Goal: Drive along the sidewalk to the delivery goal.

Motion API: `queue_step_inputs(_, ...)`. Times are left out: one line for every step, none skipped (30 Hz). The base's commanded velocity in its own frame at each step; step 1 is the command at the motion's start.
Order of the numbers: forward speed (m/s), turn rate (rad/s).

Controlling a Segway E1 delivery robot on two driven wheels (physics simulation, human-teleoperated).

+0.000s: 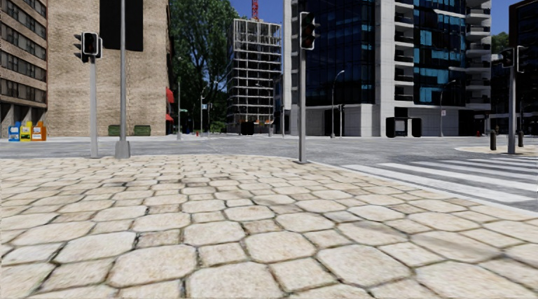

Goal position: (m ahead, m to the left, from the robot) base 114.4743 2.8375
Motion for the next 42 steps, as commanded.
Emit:
queue_step_inputs(2.0,-0.43)
queue_step_inputs(2.0,-0.43)
queue_step_inputs(2.0,-0.43)
queue_step_inputs(2.0,-0.43)
queue_step_inputs(2.0,-0.43)
queue_step_inputs(2.0,-0.43)
queue_step_inputs(2.0,-0.43)
queue_step_inputs(2.0,-0.43)
queue_step_inputs(2.0,-0.43)
queue_step_inputs(2.0,-0.43)
queue_step_inputs(2.0,-0.43)
queue_step_inputs(2.0,-0.43)
queue_step_inputs(2.0,-0.43)
queue_step_inputs(2.0,-0.43)
queue_step_inputs(2.0,-0.43)
queue_step_inputs(2.0,-0.43)
queue_step_inputs(2.0,-0.43)
queue_step_inputs(2.0,-0.43)
queue_step_inputs(2.0,-0.43)
queue_step_inputs(2.0,-0.43)
queue_step_inputs(2.0,-0.43)
queue_step_inputs(2.0,-0.43)
queue_step_inputs(2.0,-0.43)
queue_step_inputs(2.0,-0.43)
queue_step_inputs(2.0,-0.43)
queue_step_inputs(2.0,-0.43)
queue_step_inputs(2.0,-0.43)
queue_step_inputs(2.0,-0.43)
queue_step_inputs(2.0,-0.43)
queue_step_inputs(2.0,-0.44)
queue_step_inputs(2.0,-0.56)
queue_step_inputs(2.0,-0.56)
queue_step_inputs(2.0,-0.61)
queue_step_inputs(2.0,-0.62)
queue_step_inputs(2.0,-0.62)
queue_step_inputs(2.0,-0.62)
queue_step_inputs(2.0,-0.62)
queue_step_inputs(2.0,-0.62)
queue_step_inputs(2.0,-0.62)
queue_step_inputs(2.0,-0.62)
queue_step_inputs(2.0,-0.62)
queue_step_inputs(2.0,-0.62)
